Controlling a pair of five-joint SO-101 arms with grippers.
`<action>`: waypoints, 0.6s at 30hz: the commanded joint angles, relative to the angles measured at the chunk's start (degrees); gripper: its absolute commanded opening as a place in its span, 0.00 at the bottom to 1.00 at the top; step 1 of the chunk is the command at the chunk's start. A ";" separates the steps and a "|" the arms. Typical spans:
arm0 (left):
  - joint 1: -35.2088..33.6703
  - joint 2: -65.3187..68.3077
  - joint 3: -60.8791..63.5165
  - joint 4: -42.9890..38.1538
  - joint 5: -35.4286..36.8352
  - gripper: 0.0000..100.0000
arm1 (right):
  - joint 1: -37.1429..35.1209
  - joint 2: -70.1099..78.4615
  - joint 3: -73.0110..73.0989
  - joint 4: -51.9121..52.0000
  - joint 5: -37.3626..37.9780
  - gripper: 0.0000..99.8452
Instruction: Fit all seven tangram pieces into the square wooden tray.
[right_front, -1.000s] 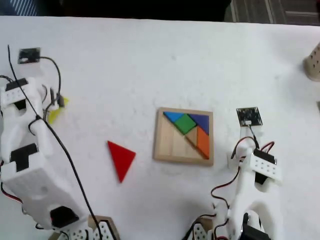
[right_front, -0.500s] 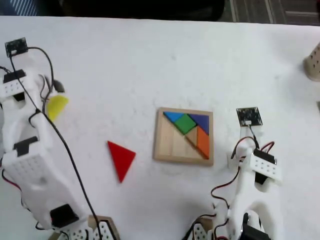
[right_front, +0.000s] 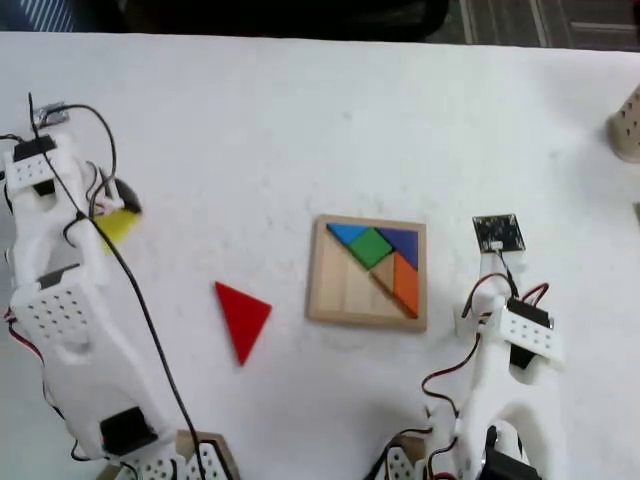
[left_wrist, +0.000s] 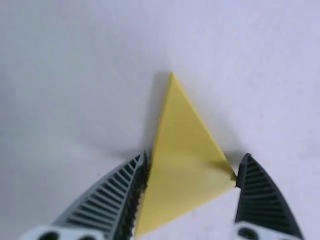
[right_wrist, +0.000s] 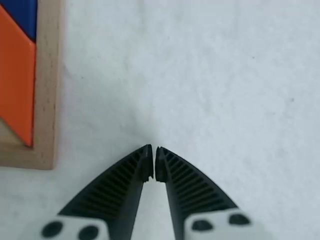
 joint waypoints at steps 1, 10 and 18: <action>2.33 -2.33 -1.49 4.84 0.26 0.28 | -0.40 -2.15 -0.26 0.75 0.62 0.02; 6.90 -23.96 18.64 4.31 0.26 0.29 | -0.40 -2.15 -0.26 0.75 0.62 0.02; 7.60 -45.23 44.40 -12.75 0.35 0.29 | -0.40 -2.15 -0.26 0.75 0.62 0.02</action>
